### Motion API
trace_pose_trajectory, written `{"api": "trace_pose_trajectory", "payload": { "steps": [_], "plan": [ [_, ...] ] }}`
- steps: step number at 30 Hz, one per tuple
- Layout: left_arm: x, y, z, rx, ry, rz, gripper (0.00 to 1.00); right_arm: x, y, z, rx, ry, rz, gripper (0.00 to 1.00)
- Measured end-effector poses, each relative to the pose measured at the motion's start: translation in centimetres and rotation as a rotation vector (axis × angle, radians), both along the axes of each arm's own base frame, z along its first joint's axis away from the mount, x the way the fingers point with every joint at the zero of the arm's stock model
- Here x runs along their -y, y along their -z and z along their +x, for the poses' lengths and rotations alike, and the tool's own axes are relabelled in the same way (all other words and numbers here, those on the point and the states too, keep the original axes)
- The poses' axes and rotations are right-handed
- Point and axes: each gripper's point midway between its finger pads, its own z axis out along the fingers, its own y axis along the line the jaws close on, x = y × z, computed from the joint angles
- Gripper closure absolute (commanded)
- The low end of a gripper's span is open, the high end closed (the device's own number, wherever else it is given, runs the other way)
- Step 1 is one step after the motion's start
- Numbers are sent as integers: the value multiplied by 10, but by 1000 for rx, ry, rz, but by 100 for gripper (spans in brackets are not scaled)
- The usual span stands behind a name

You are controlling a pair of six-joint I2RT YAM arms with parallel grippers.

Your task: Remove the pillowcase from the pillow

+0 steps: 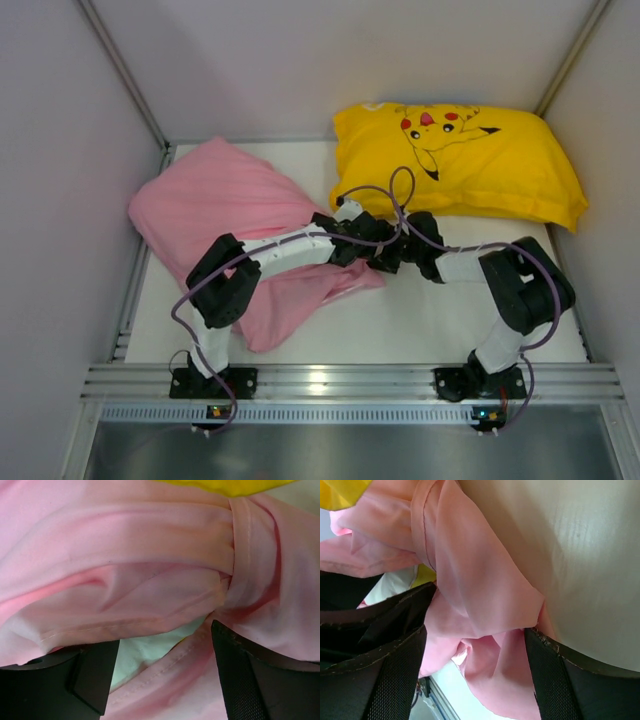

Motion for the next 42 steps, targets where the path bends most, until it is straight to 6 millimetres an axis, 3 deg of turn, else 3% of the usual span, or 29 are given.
{"api": "trace_pose_trajectory", "payload": {
  "steps": [5, 6, 9, 10, 12, 18, 27, 32, 39, 42],
  "plan": [
    [-5, 2, 9, 30, -20, 24, 29, 5, 6, -6, -15, 5, -7, 25],
    [-7, 2, 12, 38, -27, 22, 43, 6, 7, -7, -14, 5, -7, 25],
    [-13, 2, 21, 64, -45, 22, 67, 6, 6, -8, -14, 5, -7, 25],
    [-15, 3, 24, 69, -50, 22, 83, 6, 6, -8, -13, 5, -7, 25],
    [-20, 3, 27, 74, -56, 26, 100, 6, 6, -9, -12, 5, -6, 25],
    [-25, -3, 30, 94, -62, -20, 100, 8, 0, -11, 6, 1, -3, 24],
    [-36, -49, -12, 81, 7, -271, 100, 1, -30, -15, 137, -85, -10, 20],
    [-41, -61, -33, 71, 33, -361, 100, -21, -64, -19, 266, -184, -31, 20],
    [-41, -54, -48, 27, 47, -405, 100, -54, -103, -57, 436, -275, -108, 20],
    [-37, -58, -53, 13, 58, -449, 100, -60, -109, -52, 457, -264, -155, 20]
  ]
}}
